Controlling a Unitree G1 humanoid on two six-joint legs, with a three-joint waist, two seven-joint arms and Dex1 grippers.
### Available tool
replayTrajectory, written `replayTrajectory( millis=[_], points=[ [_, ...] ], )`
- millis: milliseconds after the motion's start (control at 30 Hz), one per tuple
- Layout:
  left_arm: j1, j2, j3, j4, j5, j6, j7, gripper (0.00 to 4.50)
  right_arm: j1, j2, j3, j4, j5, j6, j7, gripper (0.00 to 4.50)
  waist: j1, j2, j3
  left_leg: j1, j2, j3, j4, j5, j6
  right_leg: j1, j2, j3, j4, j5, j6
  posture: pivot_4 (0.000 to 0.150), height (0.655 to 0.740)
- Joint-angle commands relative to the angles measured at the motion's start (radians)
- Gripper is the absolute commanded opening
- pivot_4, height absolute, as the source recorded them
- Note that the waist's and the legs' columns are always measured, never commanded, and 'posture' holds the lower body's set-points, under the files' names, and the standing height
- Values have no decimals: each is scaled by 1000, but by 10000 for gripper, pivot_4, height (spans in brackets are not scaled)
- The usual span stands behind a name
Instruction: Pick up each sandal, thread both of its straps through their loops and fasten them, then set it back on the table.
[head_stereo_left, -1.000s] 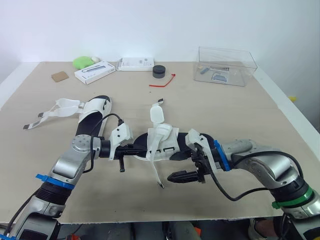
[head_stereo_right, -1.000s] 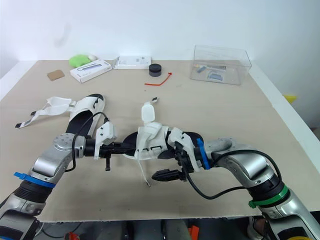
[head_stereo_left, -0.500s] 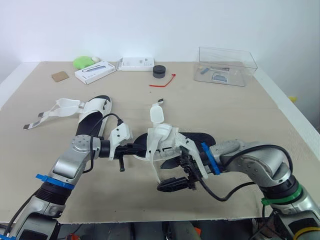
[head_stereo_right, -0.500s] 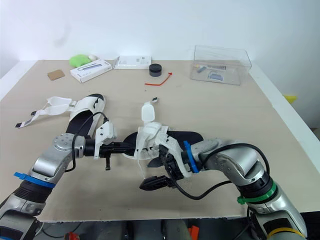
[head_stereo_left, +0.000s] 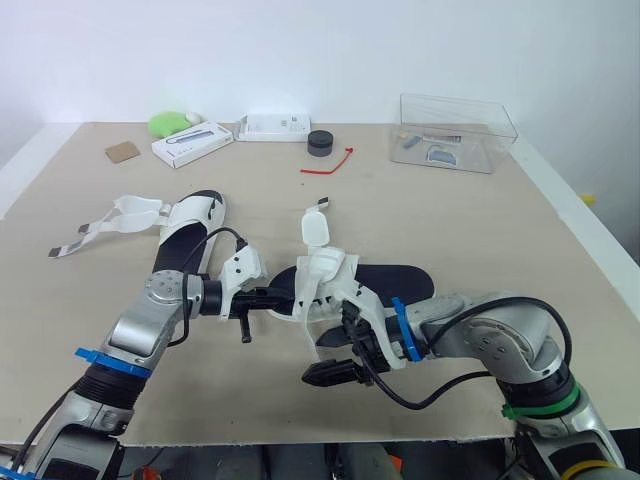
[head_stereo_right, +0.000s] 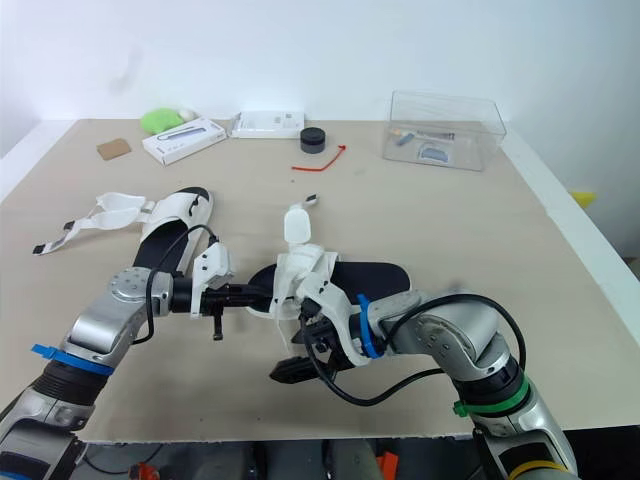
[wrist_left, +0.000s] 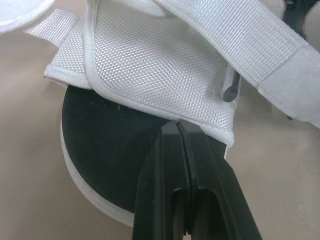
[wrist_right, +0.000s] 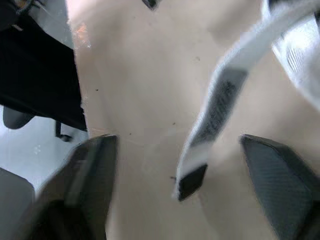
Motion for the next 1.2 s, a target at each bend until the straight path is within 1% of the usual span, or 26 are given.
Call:
replayTrajectory(
  millis=[33,133,167,200,333,467,567,667,733,833,933,1133,1200],
  points=[
    [-23,-4,-11,19,13,-12,-13,0,18,18,-43,-42,14,24,-32,21970,0,0,0,0,0,0,0,0,0,0,0,0,0,0,0,1500,7400],
    [-32,-7,-12,35,18,-20,-21,0,29,31,-51,-39,8,35,-53,7974,0,0,0,0,0,-2,0,0,0,0,0,-1,0,-1,1,1500,7400],
    [-34,-8,-12,39,19,-22,-22,0,31,35,-55,-35,7,38,-58,1124,0,0,0,0,0,-2,0,0,0,0,1,-2,0,-1,1,1500,7400],
    [-35,-9,-12,41,21,-24,-23,0,32,38,-58,-30,6,39,-62,431,0,0,0,0,0,-2,0,0,0,0,1,-2,0,-1,1,1500,7400],
    [-32,-10,-13,39,23,-29,-25,0,36,59,-88,-11,18,54,-71,431,0,0,0,-1,0,-4,0,0,0,0,0,-3,0,-1,1,1500,7400],
    [-28,-9,-10,38,25,-28,-26,0,0,107,-190,17,77,125,-55,431,0,0,0,-1,0,-4,0,0,0,0,0,-3,0,-1,1,1500,7400],
    [-25,-5,-8,37,26,-29,-27,0,-65,117,-267,65,147,158,-43,431,0,0,0,-2,0,-4,0,0,0,0,0,-3,0,0,-1,1500,7400],
    [-22,-5,-8,37,28,-31,-26,0,-144,100,-325,137,235,159,-45,431,0,0,0,-1,0,-4,0,0,0,0,0,-4,0,0,-1,1500,7400],
    [-20,-7,-8,36,29,-31,-24,0,-206,95,-359,213,269,159,-64,431,0,0,0,-1,0,-5,0,0,0,0,0,-4,0,0,-2,1500,7400],
    [-19,-12,-11,33,30,-32,-21,0,-281,103,-392,331,229,159,-97,431,0,0,0,-2,0,-5,0,0,0,0,0,-4,0,0,-3,1500,7400],
    [-21,-16,-11,36,32,-34,-17,0,-304,117,-398,424,167,158,-137,431,0,0,0,-2,0,-5,0,0,0,0,0,-4,-1,1,-4,1500,7400],
    [-23,-18,-6,44,36,-41,-15,0,-298,130,-403,498,121,159,-176,431,0,0,0,-4,-1,-5,0,0,0,0,-1,-5,-1,1,-4,1500,7400],
    [-21,-18,-7,44,37,-43,-15,0,-300,123,-406,516,137,159,-180,431,0,0,0,-4,-1,-5,0,0,0,0,-1,-5,-1,1,-4,1500,7400]
  ],
)
